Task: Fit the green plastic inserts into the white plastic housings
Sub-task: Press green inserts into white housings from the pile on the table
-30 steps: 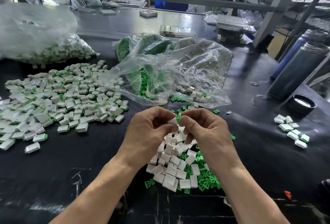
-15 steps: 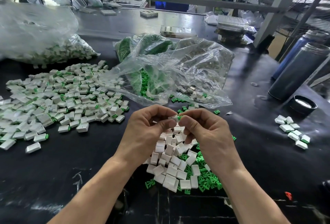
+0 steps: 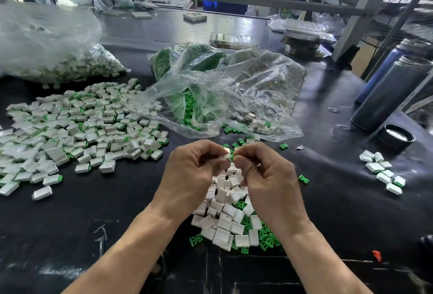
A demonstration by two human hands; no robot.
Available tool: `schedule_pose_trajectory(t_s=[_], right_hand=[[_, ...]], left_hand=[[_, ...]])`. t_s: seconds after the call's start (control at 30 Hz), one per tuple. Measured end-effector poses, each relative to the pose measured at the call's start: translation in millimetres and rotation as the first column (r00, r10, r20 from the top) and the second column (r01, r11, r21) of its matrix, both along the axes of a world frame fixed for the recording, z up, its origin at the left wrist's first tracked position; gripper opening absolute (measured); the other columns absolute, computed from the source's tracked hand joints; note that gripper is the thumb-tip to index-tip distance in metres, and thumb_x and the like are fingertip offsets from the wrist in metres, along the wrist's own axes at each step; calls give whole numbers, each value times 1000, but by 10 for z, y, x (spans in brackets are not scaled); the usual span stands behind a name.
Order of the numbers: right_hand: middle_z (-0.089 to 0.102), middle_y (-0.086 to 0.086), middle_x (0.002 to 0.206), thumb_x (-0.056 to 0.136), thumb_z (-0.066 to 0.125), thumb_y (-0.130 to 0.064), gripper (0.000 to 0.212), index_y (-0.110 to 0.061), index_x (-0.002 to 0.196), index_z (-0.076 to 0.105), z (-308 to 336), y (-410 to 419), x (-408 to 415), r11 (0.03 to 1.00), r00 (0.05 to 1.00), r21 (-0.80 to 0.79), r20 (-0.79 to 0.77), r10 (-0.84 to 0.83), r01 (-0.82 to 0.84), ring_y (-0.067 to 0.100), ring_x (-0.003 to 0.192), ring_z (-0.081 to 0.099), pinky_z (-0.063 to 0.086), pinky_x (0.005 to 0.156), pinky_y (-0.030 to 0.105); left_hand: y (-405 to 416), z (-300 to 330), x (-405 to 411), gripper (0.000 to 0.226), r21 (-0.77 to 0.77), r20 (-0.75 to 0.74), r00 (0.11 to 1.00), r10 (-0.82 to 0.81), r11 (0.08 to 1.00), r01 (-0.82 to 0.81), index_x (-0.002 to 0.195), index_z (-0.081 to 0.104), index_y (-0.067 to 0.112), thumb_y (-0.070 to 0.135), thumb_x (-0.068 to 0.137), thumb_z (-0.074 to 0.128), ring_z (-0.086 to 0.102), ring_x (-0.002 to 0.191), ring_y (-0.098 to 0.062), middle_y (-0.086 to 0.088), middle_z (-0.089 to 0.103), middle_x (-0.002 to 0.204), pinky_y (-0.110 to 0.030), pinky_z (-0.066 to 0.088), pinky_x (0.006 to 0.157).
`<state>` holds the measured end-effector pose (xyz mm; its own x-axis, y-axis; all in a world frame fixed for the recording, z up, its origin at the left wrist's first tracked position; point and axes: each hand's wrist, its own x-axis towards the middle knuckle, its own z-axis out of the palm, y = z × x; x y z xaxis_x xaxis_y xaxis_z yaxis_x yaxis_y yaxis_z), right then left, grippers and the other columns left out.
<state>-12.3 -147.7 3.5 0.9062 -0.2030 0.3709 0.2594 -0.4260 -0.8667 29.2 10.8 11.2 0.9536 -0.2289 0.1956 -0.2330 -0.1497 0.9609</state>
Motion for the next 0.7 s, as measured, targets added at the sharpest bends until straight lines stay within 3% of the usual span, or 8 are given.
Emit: schedule_pose_trajectory(t_s=[0.23, 0.3, 0.37, 0.43, 0.57, 0.7], right_hand=[[68, -9, 79, 91, 77, -4, 12, -16, 90, 74, 33, 65, -21, 991, 996, -120, 75, -50, 59, 11, 70, 62, 51, 64, 27], [68, -9, 77, 90, 78, -4, 12, -16, 89, 74, 21, 67, -29, 992, 996, -116, 68, -50, 58, 13, 69, 63, 52, 63, 29], [70, -6, 76, 91, 77, -5, 13, -18, 88, 75, 11, 69, -33, 1000, 999, -1, 12, -29, 29, 16, 68, 64, 56, 66, 42], [72, -2, 76, 91, 77, -7, 14, -20, 87, 77, 21, 87, -29, 992, 1000, 123, -13, -17, 18, 20, 65, 65, 58, 65, 47], [73, 3, 73, 97, 69, -14, 14, -16, 88, 80, 85, 108, -7, 908, 1000, 418, -18, -1, 8, 18, 58, 59, 52, 53, 26], [73, 16, 85, 99, 53, -48, 46, -11, 90, 78, 76, 117, 27, 812, 977, 581, -139, 160, -51, 21, 60, 58, 48, 44, 32]], left_hand=[[3, -24, 3, 24, 44, 50, 998, 27, 999, -29, 86, 77, 18, -7, 85, 75, 72, 72, -2, 8, 76, 77, -16, 55, 65], [11, -22, 3, 24, 65, 62, 998, 22, 998, -26, 87, 77, 16, -8, 85, 75, 74, 74, -3, 9, 76, 79, -17, 56, 67], [16, -19, 15, 23, 46, 52, 999, 17, 999, -19, 88, 77, 15, -7, 86, 75, 73, 74, -4, 7, 76, 78, -18, 57, 67], [-1, -7, 22, 18, -30, 8, 1000, 8, 1000, -7, 88, 77, 13, -5, 87, 74, 71, 69, -7, 1, 76, 76, -20, 56, 65], [-78, 35, 8, 18, -195, -42, 999, 7, 981, -15, 86, 76, 15, -3, 89, 73, 66, 69, -15, -5, 75, 79, -27, 58, 68], [-105, 20, -21, 18, -211, 30, 998, 59, 976, -52, 87, 77, 24, 7, 86, 79, 69, 78, -20, 2, 76, 86, -27, 58, 72]])
